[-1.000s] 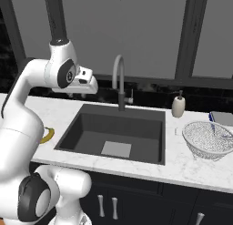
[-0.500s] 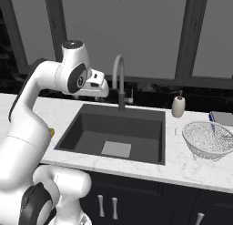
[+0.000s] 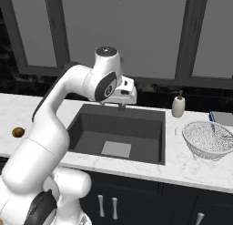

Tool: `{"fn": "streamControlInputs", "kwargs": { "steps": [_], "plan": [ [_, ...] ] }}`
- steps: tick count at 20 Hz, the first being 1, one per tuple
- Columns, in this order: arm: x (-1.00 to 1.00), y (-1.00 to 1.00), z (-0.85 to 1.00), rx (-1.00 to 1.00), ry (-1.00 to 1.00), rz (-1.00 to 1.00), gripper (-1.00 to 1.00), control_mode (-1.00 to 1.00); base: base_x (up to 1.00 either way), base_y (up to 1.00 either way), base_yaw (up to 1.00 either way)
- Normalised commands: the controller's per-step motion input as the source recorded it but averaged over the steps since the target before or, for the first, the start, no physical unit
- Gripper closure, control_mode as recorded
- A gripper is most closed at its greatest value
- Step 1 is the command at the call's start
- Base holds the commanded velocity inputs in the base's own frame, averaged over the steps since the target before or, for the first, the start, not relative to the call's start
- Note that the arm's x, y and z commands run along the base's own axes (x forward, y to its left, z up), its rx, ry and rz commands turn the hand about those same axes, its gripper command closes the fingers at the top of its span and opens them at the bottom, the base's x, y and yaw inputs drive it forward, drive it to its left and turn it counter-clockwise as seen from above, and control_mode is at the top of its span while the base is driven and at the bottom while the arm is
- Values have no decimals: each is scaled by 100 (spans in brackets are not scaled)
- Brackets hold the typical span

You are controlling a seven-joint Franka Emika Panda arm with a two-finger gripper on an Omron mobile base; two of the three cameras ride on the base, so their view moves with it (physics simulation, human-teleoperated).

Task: Put the colander in the sink, put the pear, banana in the colander, and turn on the sink faucet and pour water over the colander.

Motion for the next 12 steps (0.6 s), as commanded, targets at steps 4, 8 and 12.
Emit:
{"fn": "streamControlInputs", "kwargs": {
  "steps": [4,8,12],
  "plan": [
    [-1,-100,-21,-1,6,0,-100,-100,0,0,0],
    [0,-100,-29,-1,6,0,-100,-100,0,0,0],
    [0,-97,-34,-3,6,0,-100,-100,0,0,0]
  ]
}}
